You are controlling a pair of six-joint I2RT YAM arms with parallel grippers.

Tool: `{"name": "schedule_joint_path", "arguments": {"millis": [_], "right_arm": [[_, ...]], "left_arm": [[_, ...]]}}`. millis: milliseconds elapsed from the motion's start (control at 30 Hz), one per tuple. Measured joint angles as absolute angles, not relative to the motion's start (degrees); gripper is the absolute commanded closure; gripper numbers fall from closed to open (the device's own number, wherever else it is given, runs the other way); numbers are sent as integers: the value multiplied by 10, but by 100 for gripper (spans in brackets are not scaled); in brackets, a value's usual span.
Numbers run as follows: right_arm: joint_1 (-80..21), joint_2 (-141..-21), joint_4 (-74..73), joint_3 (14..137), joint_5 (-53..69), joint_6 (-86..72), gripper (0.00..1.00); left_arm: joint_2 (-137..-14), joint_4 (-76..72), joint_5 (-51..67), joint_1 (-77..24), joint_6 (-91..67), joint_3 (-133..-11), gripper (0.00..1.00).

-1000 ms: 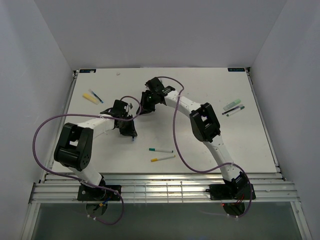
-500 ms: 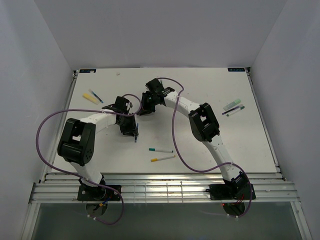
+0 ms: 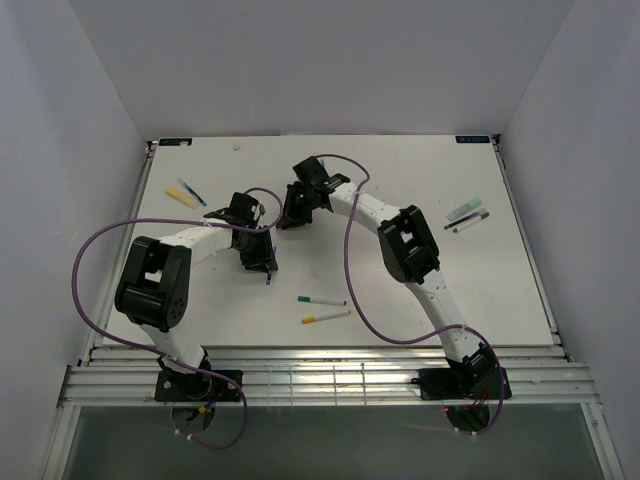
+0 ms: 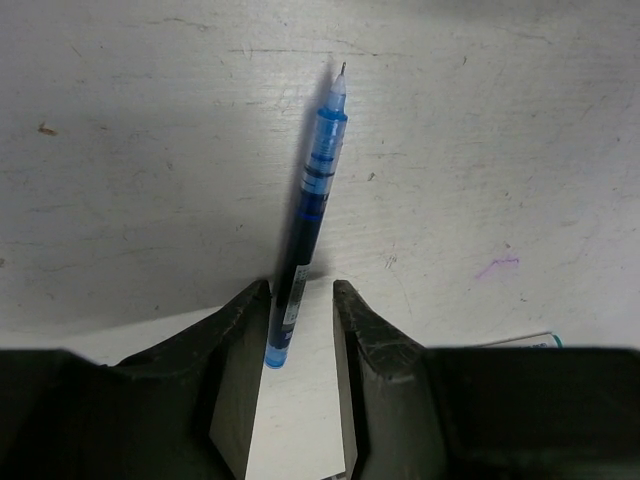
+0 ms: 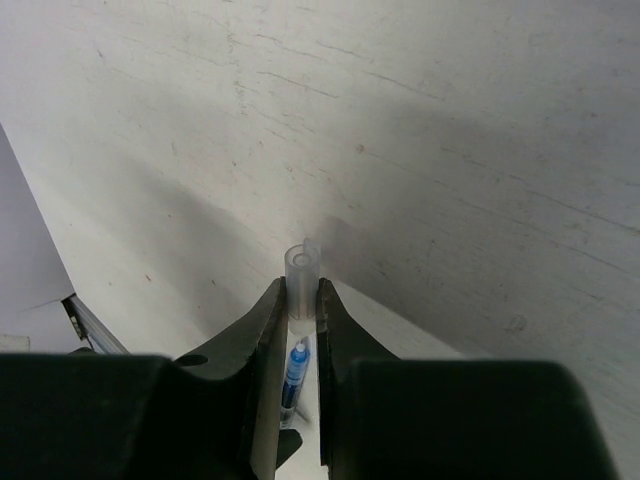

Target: Open the pen caps

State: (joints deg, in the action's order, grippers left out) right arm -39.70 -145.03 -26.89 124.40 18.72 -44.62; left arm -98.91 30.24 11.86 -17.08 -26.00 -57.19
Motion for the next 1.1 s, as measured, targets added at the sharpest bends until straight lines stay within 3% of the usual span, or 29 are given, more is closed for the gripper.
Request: {"name": "schedule_joint_path", "arguments": {"millis": [267,533,900,1100], "right_arm": [[-397,-1451,-277,1244,175,-448,86],[-397,-1454,-286,1243,172,-449,83],[-397,-1454,-276,1239,189,-464,65],[-397,-1454,-271,1239,195,-467,62]], "left_arm": [[-983,296,125,-171,-263,-568,45],[-980,296,122,-171,-265,-568,43],[-977,316,70,-166,-268,-581,42],[-977,326,64,-166,-269,-589,41]]}}
